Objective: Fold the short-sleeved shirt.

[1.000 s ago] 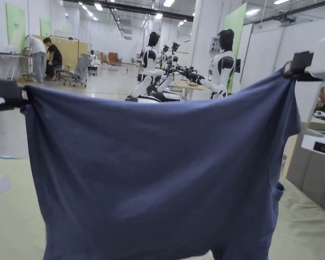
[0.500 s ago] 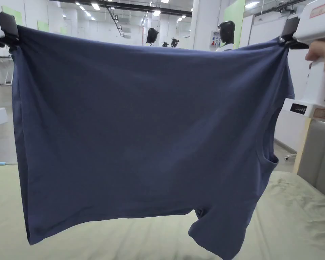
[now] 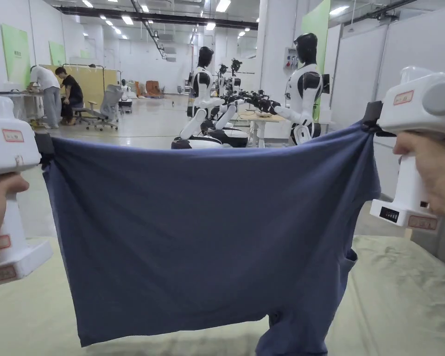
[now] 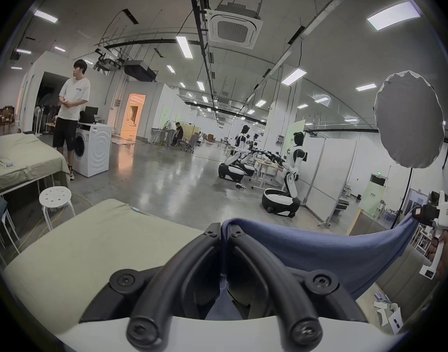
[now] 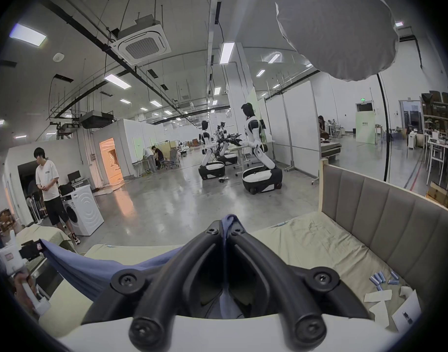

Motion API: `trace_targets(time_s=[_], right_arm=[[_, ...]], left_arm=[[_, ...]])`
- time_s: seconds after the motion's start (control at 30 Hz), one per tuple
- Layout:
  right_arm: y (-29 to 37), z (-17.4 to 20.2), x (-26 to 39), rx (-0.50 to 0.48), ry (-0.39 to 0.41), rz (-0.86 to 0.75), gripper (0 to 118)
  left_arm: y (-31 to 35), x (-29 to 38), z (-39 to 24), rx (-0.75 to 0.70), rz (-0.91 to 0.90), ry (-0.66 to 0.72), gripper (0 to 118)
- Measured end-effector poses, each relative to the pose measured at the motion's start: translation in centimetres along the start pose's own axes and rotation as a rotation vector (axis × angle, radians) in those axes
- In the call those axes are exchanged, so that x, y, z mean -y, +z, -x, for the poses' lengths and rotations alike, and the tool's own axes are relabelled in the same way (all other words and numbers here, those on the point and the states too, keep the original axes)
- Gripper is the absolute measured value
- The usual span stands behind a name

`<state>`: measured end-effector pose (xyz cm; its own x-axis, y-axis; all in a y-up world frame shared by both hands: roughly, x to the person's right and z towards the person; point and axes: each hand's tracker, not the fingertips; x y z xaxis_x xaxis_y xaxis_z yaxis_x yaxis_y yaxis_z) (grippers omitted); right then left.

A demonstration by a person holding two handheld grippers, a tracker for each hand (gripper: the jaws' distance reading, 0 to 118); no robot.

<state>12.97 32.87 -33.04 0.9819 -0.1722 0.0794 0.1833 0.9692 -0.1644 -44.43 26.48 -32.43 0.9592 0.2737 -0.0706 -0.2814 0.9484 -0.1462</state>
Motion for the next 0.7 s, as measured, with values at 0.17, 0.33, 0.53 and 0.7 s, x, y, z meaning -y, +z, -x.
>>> trace_targets(time_s=[0.17, 0.33, 0.53, 0.7], right_arm=[[5.8, -1.3, 2.9, -0.002, -0.055, 0.038, 2], [14.3, -3.7, 8.7, -0.043, -0.06, 0.09, 2], [23.3, -8.2, 20.9, -0.105, -0.024, 0.235, 2], [29.5, -11.8, 34.2, -0.138, -0.138, 0.43, 2]], left_arm=[[4.7, 3.4, 0.2, 0.012, 0.039, 0.013, 1], [13.4, 9.2, 1.7, 0.032, 0.076, -0.009, 1], [25.1, 19.5, 4.1, 0.097, 0.181, -0.032, 1], [32.3, 31.6, 6.5, 0.085, 0.388, -0.22, 1]])
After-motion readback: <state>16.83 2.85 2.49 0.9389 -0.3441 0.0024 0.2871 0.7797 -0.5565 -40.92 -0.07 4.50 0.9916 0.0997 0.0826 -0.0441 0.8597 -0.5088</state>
